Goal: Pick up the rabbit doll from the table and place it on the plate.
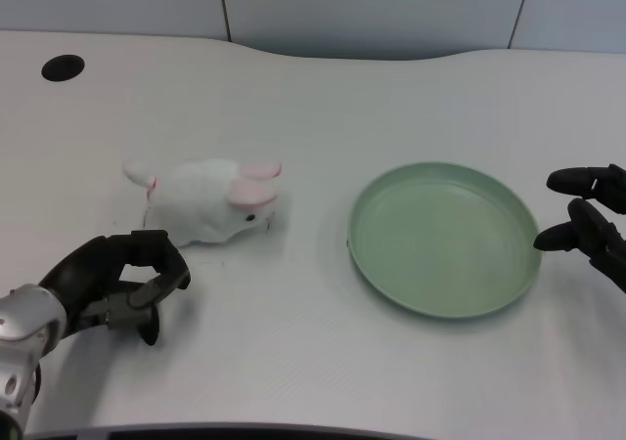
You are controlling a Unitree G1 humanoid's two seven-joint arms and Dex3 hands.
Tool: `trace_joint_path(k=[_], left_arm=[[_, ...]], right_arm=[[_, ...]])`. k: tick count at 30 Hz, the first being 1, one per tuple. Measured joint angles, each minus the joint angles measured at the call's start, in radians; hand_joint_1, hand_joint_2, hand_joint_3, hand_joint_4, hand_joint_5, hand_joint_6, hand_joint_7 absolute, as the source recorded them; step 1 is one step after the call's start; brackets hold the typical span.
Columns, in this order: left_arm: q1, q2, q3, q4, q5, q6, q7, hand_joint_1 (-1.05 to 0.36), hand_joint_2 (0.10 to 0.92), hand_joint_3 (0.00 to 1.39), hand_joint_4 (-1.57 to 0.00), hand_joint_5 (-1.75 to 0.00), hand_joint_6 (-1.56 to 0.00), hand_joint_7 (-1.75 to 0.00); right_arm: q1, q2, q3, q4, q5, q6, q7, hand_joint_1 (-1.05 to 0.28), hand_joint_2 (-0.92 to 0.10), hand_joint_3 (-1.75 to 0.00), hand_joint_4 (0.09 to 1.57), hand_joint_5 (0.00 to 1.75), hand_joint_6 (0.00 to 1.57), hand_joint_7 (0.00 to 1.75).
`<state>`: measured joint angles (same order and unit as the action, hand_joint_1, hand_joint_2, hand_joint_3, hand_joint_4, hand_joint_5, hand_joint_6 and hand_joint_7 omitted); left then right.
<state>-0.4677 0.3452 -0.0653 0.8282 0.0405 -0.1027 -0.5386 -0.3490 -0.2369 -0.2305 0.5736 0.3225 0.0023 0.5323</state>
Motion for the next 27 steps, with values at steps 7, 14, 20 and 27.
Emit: trace_joint_path(k=[7, 14, 20, 27], left_arm=[[0.001, 0.008, -0.001, -0.009, -0.009, 0.013, -0.022, -0.54, 0.921, 0.61, -0.69, -1.75, -0.44, -1.74], [0.01, 0.014, -0.003, -0.009, -0.004, -0.008, -0.022, -0.55, 0.921, 0.59, -0.71, -1.75, -0.46, -1.75], [0.006, 0.012, 0.014, 0.002, -0.027, 0.012, -0.026, -0.56, 0.921, 0.58, -0.72, -1.75, -0.48, -1.74], [0.064, -0.044, 0.078, -0.062, -0.078, -0.086, 0.031, -0.55, 0.921, 0.63, -0.68, -1.75, -0.41, -1.75]], right_arm=[[0.001, 0.0, 0.0, -0.013, 0.0, 0.015, -0.004, -0.31, -0.92, -0.53, 0.25, 1.42, 0.26, 1.08], [0.006, 0.001, 0.0, -0.017, -0.001, 0.015, -0.002, -0.3, -0.92, -0.54, 0.23, 1.43, 0.25, 1.08], [0.005, 0.006, -0.013, 0.0, 0.041, 0.021, 0.026, -0.33, -0.92, -0.53, 0.21, 1.54, 0.23, 1.11], [0.002, 0.009, -0.035, 0.005, 0.066, 0.038, 0.042, -0.34, -0.92, -0.55, 0.19, 1.57, 0.2, 1.14]])
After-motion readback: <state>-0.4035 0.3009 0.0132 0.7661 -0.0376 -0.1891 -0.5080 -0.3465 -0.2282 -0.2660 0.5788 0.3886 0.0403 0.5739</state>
